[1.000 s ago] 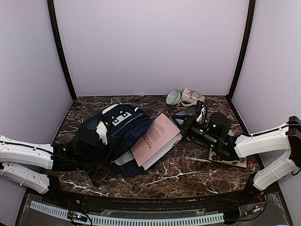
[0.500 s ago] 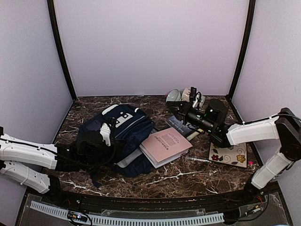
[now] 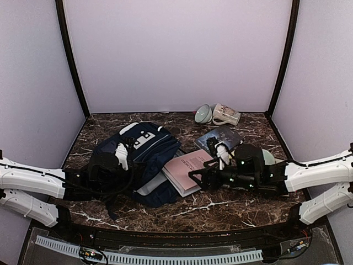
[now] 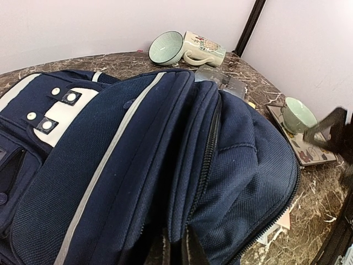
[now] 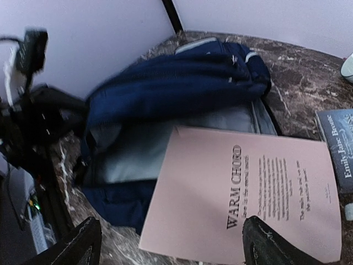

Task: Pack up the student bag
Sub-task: Pick up the book from the student bag.

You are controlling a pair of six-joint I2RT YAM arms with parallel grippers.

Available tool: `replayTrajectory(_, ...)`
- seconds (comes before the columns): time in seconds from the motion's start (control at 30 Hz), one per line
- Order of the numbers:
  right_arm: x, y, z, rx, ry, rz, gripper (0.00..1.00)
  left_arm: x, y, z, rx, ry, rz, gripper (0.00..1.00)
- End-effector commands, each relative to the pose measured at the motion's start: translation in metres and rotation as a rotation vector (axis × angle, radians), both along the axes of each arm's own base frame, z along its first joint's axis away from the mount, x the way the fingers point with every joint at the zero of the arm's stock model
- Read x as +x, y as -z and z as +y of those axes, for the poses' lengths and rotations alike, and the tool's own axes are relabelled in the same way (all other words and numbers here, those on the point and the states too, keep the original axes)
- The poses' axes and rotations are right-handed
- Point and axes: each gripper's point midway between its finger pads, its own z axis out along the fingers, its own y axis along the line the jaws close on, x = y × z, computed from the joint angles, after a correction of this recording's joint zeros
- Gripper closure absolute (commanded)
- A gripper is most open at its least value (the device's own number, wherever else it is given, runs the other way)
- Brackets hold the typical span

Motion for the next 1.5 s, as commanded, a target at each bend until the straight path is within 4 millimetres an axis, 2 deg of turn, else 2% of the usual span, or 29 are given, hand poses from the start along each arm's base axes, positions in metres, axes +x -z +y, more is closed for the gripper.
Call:
replayTrajectory(0.0, -0.007, 0.061, -0.009, -0.348, 0.079, -0.167, 0.1, 0.003, -0.04, 0.002, -0.105, -0.029, -0.062, 1.0)
replayTrajectory(0.07, -0.01, 0.069, -0.005, -0.421, 0.108, -0.255, 0.1, 0.003, -0.043, 0.006, -0.103, -0.035, -0.068, 1.0)
replayTrajectory(0.13, -0.021, 0.072, 0.001, -0.496, 0.107, -0.392, 0.09, 0.002, -0.046, 0.009, -0.102, -0.041, -0.074, 1.0)
replayTrajectory(0.23, -0.041, 0.069, 0.008, -0.562, 0.082, -0.599, 0.06, 0.001, -0.046, 0.013, -0.097, -0.045, -0.075, 1.0)
replayTrajectory(0.33, -0.047, 0.073, 0.013, -0.644, 0.052, -0.7, 0.04, 0.0, -0.046, 0.016, -0.097, -0.049, -0.077, 1.0)
replayTrajectory(0.63, -0.026, 0.109, 0.018, -1.019, 0.111, -0.878, 0.04, -0.001, -0.045, 0.017, -0.098, -0.047, -0.078, 1.0)
replayTrajectory(0.73, -0.021, 0.115, 0.018, -1.072, 0.147, -0.939, 0.04, -0.001, -0.043, 0.017, -0.098, -0.043, -0.075, 1.0)
replayTrajectory(0.8, -0.02, 0.111, 0.019, -1.065, 0.177, -0.968, 0.06, -0.001, -0.043, 0.017, -0.095, -0.042, -0.073, 1.0)
replayTrajectory(0.83, -0.019, 0.105, 0.019, -1.044, 0.2, -0.98, 0.08, -0.001, -0.043, 0.017, -0.095, -0.042, -0.073, 1.0)
replayTrajectory(0.97, -0.021, 0.08, 0.021, -0.978, 0.258, -1.032, 0.37, -0.001, -0.042, 0.017, -0.093, -0.042, -0.074, 1.0)
replayTrajectory(1.03, -0.022, 0.075, 0.021, -0.977, 0.259, -1.063, 0.47, -0.001, -0.043, 0.016, -0.093, -0.042, -0.075, 1.0)
replayTrajectory(1.17, -0.031, 0.068, 0.026, -0.945, 0.232, -1.135, 0.61, 0.0, -0.044, 0.015, -0.095, -0.04, -0.075, 1.0)
replayTrajectory(1.3, -0.036, 0.065, 0.038, -0.931, 0.215, -1.145, 0.82, 0.0, -0.044, 0.015, -0.091, -0.043, -0.076, 1.0)
replayTrajectory(1.37, -0.041, 0.06, 0.043, -0.912, 0.206, -1.158, 0.86, 0.0, -0.043, 0.016, -0.087, -0.045, -0.075, 1.0)
replayTrajectory(1.47, -0.047, 0.048, 0.052, -0.897, 0.192, -1.191, 0.87, -0.001, -0.043, 0.015, -0.088, -0.037, -0.071, 1.0)
